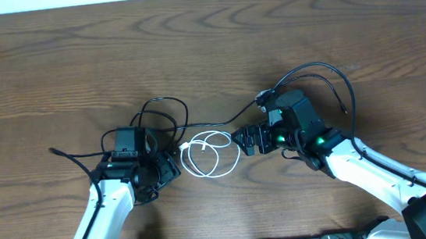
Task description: Untangle cables
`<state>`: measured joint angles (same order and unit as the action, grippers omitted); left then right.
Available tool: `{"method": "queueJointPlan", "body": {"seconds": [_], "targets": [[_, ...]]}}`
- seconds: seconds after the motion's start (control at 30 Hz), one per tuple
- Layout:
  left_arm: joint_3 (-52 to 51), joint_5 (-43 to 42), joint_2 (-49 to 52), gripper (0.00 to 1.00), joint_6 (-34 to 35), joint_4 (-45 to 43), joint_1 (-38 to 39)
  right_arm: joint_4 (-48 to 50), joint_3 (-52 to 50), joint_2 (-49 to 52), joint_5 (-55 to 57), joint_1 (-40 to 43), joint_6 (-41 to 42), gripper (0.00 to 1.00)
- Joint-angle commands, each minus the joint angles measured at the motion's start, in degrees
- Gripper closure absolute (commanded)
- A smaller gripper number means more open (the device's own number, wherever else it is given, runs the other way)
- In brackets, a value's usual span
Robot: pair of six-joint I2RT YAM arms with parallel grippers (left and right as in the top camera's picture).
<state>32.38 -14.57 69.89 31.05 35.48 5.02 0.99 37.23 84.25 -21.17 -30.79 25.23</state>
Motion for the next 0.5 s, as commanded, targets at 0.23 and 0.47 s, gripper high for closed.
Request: {"method": "queueJointPlan", "body": {"seconds": [0.23,0.47], "targets": [[-0.4,11.2,0.1,0.21,-0.8,-2.0,-0.2,0.1,0.2,-0.3,0.3,-0.3,0.5,0.01],[-0.4,13.4,0.1,0.18,-0.8,-2.2,-0.2,0.1,0.2,-0.3,0.3,-0.3,0.4,0.01]]}}
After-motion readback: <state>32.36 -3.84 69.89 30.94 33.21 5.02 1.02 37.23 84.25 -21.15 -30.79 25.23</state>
